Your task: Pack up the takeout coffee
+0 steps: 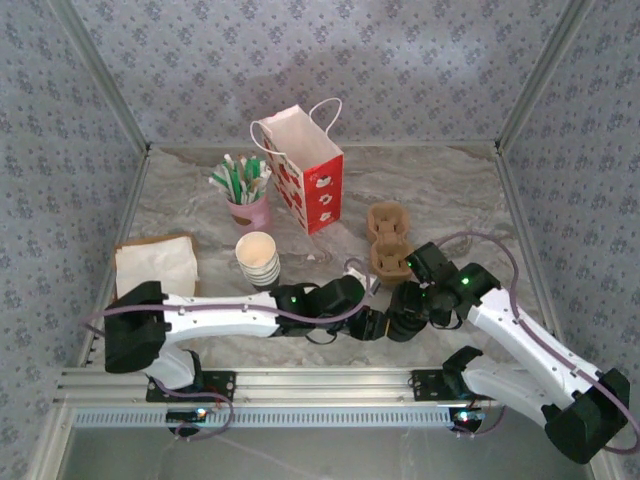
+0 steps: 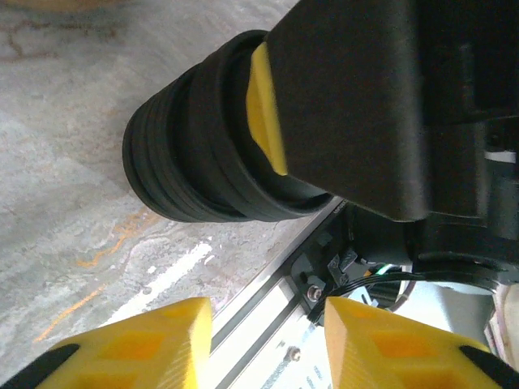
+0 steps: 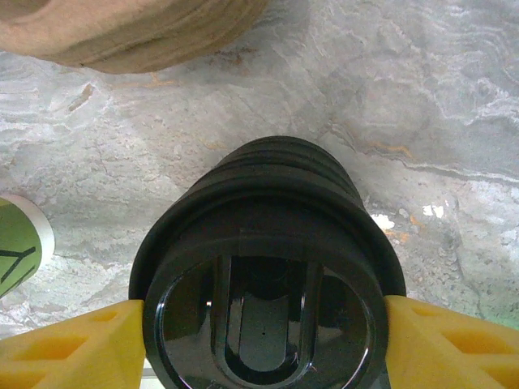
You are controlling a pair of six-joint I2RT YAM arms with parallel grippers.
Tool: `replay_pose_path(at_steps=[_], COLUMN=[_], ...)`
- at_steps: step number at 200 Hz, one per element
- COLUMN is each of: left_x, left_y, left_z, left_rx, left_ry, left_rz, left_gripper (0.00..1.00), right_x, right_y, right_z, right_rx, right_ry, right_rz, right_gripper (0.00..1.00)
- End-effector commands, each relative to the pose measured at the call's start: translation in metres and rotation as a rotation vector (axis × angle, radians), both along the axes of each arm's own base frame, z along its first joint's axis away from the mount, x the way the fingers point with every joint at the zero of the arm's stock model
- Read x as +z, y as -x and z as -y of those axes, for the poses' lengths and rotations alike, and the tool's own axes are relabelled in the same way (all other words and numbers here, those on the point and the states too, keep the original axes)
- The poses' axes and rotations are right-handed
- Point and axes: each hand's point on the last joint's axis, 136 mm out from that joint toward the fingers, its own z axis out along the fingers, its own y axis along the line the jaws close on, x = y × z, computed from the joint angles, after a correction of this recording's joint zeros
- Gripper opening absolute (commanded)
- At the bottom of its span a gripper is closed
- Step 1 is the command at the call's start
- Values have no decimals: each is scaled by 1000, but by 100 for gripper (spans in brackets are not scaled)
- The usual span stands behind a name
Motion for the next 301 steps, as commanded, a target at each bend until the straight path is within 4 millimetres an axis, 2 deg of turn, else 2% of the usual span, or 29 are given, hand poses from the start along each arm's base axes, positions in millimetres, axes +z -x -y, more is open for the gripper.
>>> replay_pose_path(at_steps=[1,46,113,144,199,301], left_x=[0,-15,-30,-29,-24,-29], left_y=[1,0,-7,-12,-9,-13], left_z=[12,17,26,27,28,20], left_rx=[23,28,35,49,40,59], left_ry=[66,53,29,59,138,148], left_rz=[-19,-26,-10,-12,-40,-56], left_gripper=[44,37,36,38,40,39], right_x=[-1,-1,-2,-2,-3,-5], right_y=[8,10,13,14,15,15], right_z=[2,2,1,1,2,-1], right_rx=[11,13,18,21,15,11], right_ry=[-6,-20,-26,-29,-36,-64], right_rz=[-27,-38,-49,-52,-61,-72], right_gripper=[73,73,73,73,73,72])
